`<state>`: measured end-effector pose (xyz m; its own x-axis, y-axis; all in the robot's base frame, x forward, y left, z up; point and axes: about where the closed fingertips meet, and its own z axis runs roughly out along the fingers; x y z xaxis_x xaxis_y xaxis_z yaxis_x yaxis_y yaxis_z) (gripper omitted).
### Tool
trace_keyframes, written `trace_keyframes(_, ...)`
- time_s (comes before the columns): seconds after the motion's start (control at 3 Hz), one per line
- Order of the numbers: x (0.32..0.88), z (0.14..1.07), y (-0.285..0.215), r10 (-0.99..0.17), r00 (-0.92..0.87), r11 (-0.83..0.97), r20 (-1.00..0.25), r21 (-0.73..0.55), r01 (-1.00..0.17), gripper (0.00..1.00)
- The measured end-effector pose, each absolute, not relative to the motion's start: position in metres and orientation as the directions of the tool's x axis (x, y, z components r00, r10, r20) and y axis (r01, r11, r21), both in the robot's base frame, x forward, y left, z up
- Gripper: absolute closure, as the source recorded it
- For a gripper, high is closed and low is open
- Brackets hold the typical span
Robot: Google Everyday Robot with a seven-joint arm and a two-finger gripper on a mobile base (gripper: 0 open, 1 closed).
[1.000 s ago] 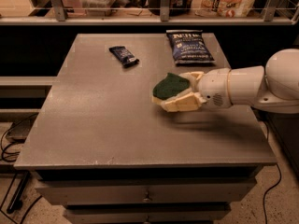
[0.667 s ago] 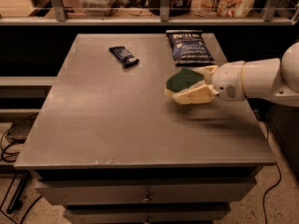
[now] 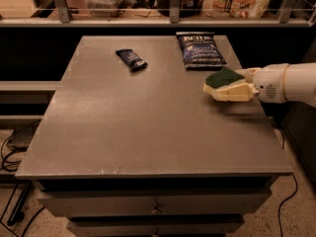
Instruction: Move sponge near blue chip bag
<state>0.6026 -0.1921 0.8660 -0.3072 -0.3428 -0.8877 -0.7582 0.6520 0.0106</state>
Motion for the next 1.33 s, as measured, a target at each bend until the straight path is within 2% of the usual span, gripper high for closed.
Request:
trace_keyframes(0.33,0.625,0.854,-0.223,-0.31,-0.321,0.678,-0.895,0.029,-0.735,0.59)
trace_keyframes(1.0,0.667,0.853,-0.233,-0.299,-0.295,0.657,-0.907,0.029,-0.753,0.12)
trace_keyframes(1.33,0.67,0.854,-0.231,-0.299,-0.291,0.654,-0.909,0.027,-0.756,0.0)
